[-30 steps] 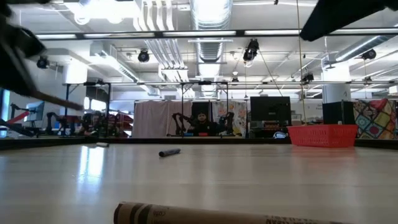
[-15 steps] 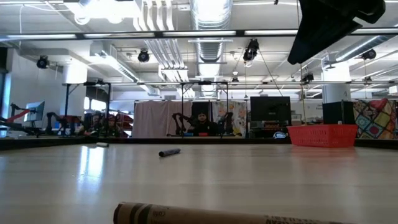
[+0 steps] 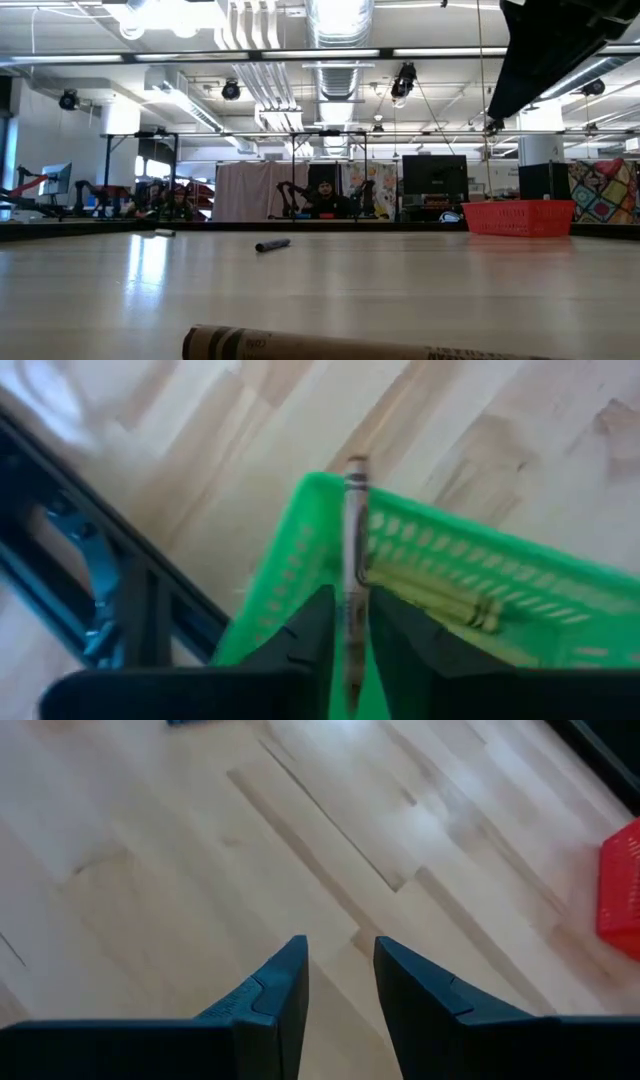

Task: Sort crayons
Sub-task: Put the brown crayon into the green bin, then put the green crayon into the green bin

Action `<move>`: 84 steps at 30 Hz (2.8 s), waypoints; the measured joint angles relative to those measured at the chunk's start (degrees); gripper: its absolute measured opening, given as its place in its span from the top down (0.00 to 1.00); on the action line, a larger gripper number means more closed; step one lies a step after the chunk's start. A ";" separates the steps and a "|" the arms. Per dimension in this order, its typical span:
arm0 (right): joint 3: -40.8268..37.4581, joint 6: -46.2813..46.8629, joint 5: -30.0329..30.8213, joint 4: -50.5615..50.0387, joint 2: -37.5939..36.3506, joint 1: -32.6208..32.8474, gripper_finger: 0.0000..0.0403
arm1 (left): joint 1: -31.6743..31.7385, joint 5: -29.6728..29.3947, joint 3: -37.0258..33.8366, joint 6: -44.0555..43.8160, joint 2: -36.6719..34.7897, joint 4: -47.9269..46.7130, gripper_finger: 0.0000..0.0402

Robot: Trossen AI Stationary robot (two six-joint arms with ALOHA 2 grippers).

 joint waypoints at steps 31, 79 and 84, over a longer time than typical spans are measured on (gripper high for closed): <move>0.00 -0.35 0.19 1.04 -0.17 -0.09 0.72 | 36.99 -28.32 -22.64 27.73 -28.36 3.09 0.72; -8.87 1.53 -0.34 5.61 -0.07 -0.11 0.73 | 112.10 -11.27 -33.79 73.59 -10.52 54.16 0.53; -9.01 1.53 -0.34 5.40 -0.07 -0.11 0.73 | 111.62 -10.80 -32.17 76.37 -9.11 54.47 0.69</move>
